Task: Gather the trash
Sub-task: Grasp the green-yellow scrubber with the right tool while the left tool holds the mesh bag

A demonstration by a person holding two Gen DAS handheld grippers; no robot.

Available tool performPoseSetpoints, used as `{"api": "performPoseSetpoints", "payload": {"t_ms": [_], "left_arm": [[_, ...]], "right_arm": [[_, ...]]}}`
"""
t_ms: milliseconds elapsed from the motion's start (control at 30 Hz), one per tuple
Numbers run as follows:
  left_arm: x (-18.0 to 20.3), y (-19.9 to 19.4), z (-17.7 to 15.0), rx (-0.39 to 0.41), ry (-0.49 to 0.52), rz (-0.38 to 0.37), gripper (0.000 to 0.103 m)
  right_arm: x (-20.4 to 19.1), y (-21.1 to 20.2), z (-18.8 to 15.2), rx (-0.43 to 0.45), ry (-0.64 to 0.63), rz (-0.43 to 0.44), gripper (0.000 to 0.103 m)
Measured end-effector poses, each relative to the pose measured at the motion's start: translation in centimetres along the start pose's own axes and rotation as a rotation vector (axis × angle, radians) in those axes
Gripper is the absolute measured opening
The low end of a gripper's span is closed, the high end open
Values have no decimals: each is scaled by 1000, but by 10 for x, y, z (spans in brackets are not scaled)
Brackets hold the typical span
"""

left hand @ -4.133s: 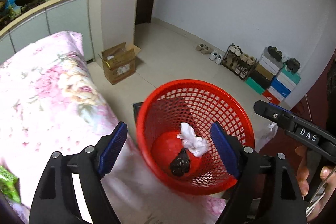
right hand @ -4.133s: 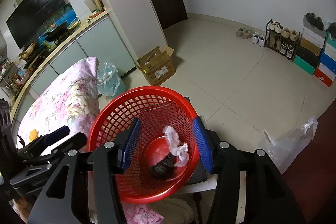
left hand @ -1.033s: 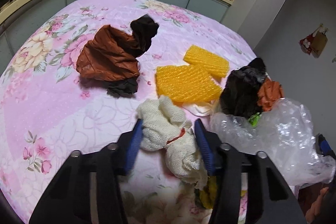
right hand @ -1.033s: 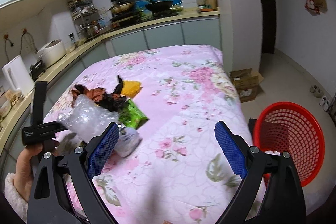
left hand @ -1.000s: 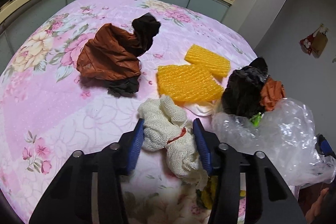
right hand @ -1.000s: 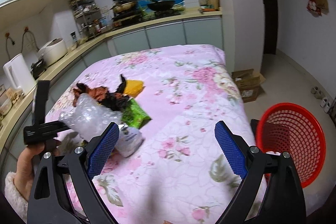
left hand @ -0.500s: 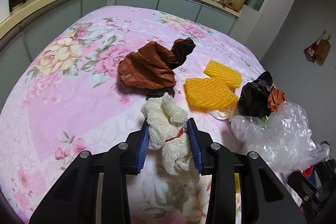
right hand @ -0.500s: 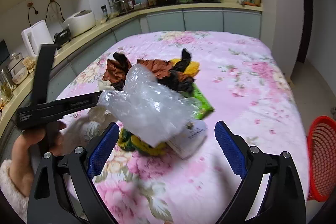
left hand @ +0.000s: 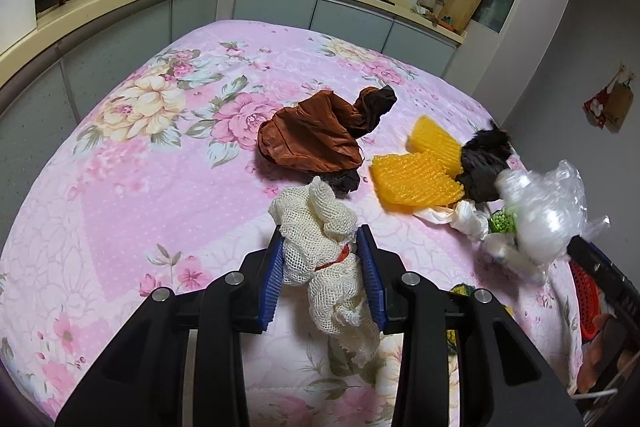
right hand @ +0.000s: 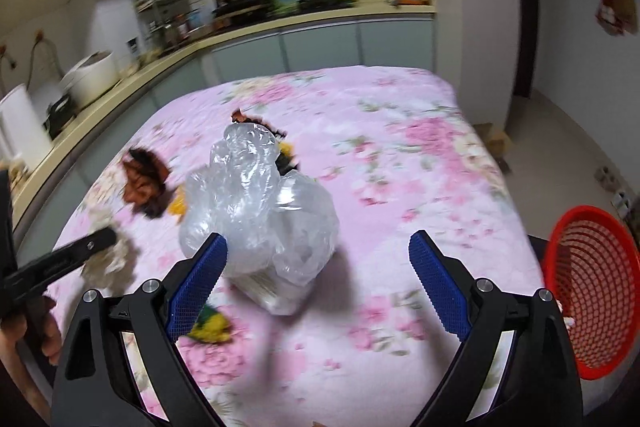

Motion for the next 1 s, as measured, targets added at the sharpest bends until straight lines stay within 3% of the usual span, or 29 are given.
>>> {"api": "performPoseSetpoints", "payload": {"t_ms": [233, 500, 667, 767, 1000], "left_arm": [[1, 0, -1, 0, 1, -1, 34], [-2, -2, 0, 7, -13, 3, 34], [-6, -6, 2, 21, -19, 5, 34], [-8, -9, 3, 33, -16, 12, 34], [-17, -15, 5, 49, -26, 20, 34]], "right_arm": [[43, -2, -6, -23, 86, -83, 89], [56, -21, -9, 8, 126, -85, 89], [23, -38, -4, 60, 74, 13, 89], [-17, -46, -5, 80, 8, 116, 88], [-92, -25, -24, 5, -124, 275, 82]]}}
Point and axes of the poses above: each gripper's, at about its wrist camera, not at the fingertips, and y roughly the way its jaws point, x to its right, z to its top, the point moved 10 cm from there along y, roughly the way its jaws point, and after that the axes turned 7 degrees about -y, right-handed, at the moved point
